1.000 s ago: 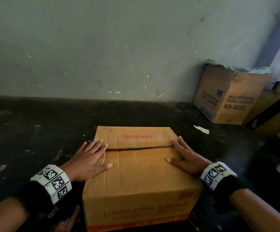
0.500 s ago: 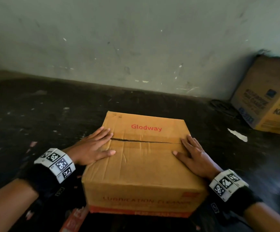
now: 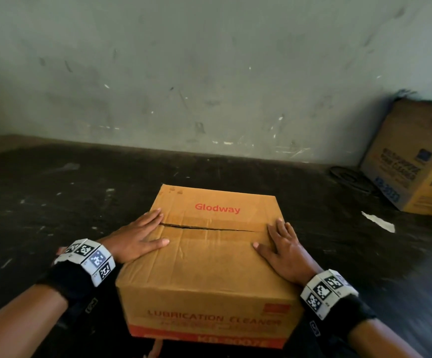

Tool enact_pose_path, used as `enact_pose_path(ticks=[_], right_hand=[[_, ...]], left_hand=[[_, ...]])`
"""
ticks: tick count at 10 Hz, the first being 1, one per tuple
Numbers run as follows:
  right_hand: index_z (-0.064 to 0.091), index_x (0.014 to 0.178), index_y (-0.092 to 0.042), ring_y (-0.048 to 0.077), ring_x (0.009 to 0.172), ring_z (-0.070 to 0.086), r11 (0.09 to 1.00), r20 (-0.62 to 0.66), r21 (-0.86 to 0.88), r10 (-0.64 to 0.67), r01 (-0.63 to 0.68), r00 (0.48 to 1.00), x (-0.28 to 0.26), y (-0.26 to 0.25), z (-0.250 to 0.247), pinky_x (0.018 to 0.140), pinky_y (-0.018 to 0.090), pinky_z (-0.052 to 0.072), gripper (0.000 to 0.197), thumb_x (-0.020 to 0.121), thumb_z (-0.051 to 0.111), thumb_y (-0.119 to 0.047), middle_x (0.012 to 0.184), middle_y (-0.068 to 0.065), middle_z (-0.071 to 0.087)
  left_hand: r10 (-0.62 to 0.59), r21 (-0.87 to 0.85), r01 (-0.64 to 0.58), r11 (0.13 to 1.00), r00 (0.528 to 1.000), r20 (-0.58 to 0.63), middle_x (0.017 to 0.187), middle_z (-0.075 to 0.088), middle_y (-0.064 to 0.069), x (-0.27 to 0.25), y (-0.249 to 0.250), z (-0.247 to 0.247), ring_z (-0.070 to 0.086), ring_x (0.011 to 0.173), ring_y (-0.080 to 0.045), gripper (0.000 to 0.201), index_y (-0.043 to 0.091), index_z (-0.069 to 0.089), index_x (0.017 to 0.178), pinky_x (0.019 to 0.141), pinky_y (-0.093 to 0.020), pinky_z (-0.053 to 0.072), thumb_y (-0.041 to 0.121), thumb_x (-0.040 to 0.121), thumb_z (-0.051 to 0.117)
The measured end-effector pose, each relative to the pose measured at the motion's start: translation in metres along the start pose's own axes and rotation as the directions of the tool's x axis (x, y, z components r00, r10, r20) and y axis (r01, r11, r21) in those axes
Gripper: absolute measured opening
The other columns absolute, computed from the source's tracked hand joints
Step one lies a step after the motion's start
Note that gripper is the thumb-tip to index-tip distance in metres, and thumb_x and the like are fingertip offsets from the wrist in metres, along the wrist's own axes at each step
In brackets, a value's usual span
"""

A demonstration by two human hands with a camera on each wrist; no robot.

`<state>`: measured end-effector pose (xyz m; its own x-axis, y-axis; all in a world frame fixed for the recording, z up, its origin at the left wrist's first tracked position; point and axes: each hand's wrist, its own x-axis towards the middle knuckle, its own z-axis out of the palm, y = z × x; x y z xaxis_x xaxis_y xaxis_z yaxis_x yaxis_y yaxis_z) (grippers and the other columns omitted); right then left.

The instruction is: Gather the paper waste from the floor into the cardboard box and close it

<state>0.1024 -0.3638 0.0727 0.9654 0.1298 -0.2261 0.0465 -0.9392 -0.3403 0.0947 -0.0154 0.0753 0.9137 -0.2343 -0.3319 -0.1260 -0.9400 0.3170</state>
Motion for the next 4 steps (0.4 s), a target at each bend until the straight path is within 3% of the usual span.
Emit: enact_pose_path(ticks=[1, 2, 3, 4], right_hand=[[0.002, 0.152, -0.018, 0.029, 0.146, -0.012, 1.0, 0.005, -0.008, 0.003, -0.003, 1.0, 0.0, -0.004, -0.001, 0.118, 0.044, 0.007, 0.085, 0.089, 0.036, -0.064, 0.16, 0.007, -0.012], [0.002, 0.152, -0.017, 0.027, 0.146, -0.012, 1.0, 0.006, -0.017, -0.017, 0.017, 1.0, -0.003, -0.004, -0.001, 0.119, 0.041, 0.003, 0.083, 0.091, 0.035, -0.063, 0.16, 0.007, -0.011], [0.011, 0.151, -0.024, 0.022, 0.148, -0.006, 0.989, -0.033, 0.148, -0.026, 0.03, 0.999, -0.005, 0.003, -0.005, 0.119, 0.041, 0.005, 0.077, 0.09, 0.042, -0.059, 0.161, -0.001, -0.005], [0.025, 0.142, -0.038, 0.015, 0.146, 0.017, 0.907, -0.188, 0.409, -0.027, 0.104, 0.982, -0.025, 0.024, -0.003, 0.118, 0.04, 0.021, 0.059, 0.09, 0.051, -0.046, 0.159, -0.007, 0.014]], left_hand=[[-0.003, 0.014, 0.003, 1.0, 1.0, -0.006, 0.146, -0.021, 0.024, 0.003, -0.002, 0.0, -0.011, 0.141, -0.006, 0.123, 0.029, -0.01, 0.146, 0.117, -0.044, 0.004, 0.099, 0.046, 0.009], [-0.035, -0.069, 0.03, 0.997, 0.997, -0.064, 0.154, -0.015, 0.018, 0.003, -0.001, 0.004, -0.007, 0.143, -0.007, 0.093, 0.03, -0.003, 0.147, 0.117, -0.045, 0.007, 0.078, 0.073, 0.026], [-0.122, -0.441, -0.026, 0.897, 0.945, -0.303, 0.157, 0.012, 0.012, -0.012, -0.005, 0.017, 0.012, 0.142, -0.008, 0.083, 0.036, 0.021, 0.145, 0.116, -0.039, 0.013, 0.076, 0.073, 0.033], [-0.308, -0.664, -0.059, 0.746, 0.852, -0.423, 0.148, 0.038, 0.003, -0.055, -0.025, 0.062, 0.035, 0.134, -0.013, 0.054, 0.06, 0.039, 0.124, 0.111, -0.033, 0.026, 0.078, 0.073, 0.037]])
